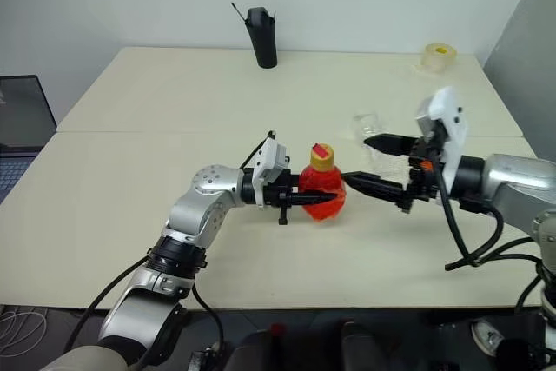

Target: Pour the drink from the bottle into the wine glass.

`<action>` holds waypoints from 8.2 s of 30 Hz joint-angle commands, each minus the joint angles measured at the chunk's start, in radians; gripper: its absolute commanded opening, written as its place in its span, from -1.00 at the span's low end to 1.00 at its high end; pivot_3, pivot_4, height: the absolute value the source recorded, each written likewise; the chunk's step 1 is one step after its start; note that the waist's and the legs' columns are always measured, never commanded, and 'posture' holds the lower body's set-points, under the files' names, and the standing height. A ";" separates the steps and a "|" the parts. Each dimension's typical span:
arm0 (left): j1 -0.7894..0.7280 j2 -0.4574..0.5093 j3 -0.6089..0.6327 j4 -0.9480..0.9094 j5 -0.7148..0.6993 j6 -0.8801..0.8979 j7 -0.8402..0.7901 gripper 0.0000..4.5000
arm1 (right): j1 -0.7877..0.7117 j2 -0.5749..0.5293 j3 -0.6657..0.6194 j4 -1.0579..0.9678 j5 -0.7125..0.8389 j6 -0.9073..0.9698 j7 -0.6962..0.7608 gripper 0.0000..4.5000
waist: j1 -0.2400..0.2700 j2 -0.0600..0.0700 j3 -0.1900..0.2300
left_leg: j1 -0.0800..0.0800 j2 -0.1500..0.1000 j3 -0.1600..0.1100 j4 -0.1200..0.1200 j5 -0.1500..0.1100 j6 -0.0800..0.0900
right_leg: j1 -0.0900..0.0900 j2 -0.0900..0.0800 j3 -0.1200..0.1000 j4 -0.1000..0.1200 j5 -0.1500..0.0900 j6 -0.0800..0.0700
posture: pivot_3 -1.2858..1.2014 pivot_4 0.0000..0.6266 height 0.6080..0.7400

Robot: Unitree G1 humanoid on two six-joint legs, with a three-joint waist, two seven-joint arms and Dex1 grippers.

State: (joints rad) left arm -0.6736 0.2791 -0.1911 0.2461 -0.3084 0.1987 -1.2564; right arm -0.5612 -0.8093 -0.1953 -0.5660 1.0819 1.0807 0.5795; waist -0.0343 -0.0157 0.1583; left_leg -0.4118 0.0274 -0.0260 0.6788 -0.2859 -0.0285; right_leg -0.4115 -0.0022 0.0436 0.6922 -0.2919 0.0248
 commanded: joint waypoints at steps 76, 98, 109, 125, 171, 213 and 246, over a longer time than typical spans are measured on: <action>0.071 0.127 0.494 0.303 0.105 -0.273 0.984 -0.66 | -0.057 0.460 0.414 0.128 -0.432 -0.111 -0.389 1.00 | 0.003 -0.001 0.000 | -0.004 0.001 -0.001 0.000 0.003 -0.004 | -0.006 -0.006 -0.002 0.004 0.000 0.000 | 0.03 -0.52 1.00; 0.202 0.109 0.571 0.089 0.033 -0.125 1.128 1.00 | -0.120 0.535 0.415 0.216 -0.561 -0.142 -0.209 1.00 | 0.002 -0.003 -0.002 | -0.005 0.001 0.000 0.000 0.003 -0.005 | -0.007 -0.007 -0.002 0.005 0.000 0.000 | 0.03 -0.52 1.00; 0.357 0.129 0.585 -0.155 -0.018 0.035 1.111 1.00 | -0.145 0.505 0.395 0.249 -0.585 -0.155 -0.136 1.00 | 0.001 -0.003 -0.002 | -0.004 0.001 0.000 0.000 0.003 -0.004 | -0.007 -0.009 -0.001 0.005 0.000 0.000 | 0.03 -0.52 1.00; 0.612 0.076 0.646 -0.418 -0.086 0.159 1.125 1.00 | -0.147 0.438 0.348 0.240 -0.575 -0.145 -0.048 1.00 | 0.002 -0.003 -0.002 | -0.004 0.001 0.001 -0.001 0.000 -0.001 | -0.007 -0.010 -0.001 0.005 0.000 0.000 | 0.03 -0.52 1.00; 0.439 0.172 0.021 -0.708 -0.076 0.325 0.607 1.00 | -0.948 0.421 0.435 1.897 -1.132 -0.219 0.227 1.00 | -0.005 0.002 0.001 | -0.004 0.001 0.004 -0.002 0.002 -0.004 | -0.009 -0.004 0.003 0.005 0.000 -0.001 | 0.03 -0.52 1.00; 0.304 0.244 0.013 -0.614 -0.035 0.316 0.505 1.00 | -0.568 0.405 0.314 1.057 -0.893 0.325 0.190 -0.94 | 0.013 0.003 0.001 | -0.006 -0.001 0.002 -0.001 0.003 -0.005 | -0.008 -0.007 0.000 0.005 0.000 -0.001 | 0.03 -0.52 1.00; 0.289 0.198 -0.003 -0.567 -0.020 0.279 0.455 1.00 | -0.566 -0.025 0.697 0.662 -0.554 0.494 0.308 0.99 | 0.003 0.004 0.002 | -0.005 0.000 0.002 0.000 0.000 0.000 | -0.008 -0.004 0.001 0.004 0.000 0.000 | 0.03 -0.52 1.00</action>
State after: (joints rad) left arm -0.3787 0.4804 -0.1975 -0.3026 -0.3270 0.4941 -0.7976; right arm -1.0983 -0.8241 0.4952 0.1037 0.5153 1.5777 0.8621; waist -0.0308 -0.0115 0.1599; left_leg -0.4168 0.0278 -0.0242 0.6787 -0.2857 -0.0288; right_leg -0.4197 -0.0066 0.0445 0.6964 -0.2923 0.0246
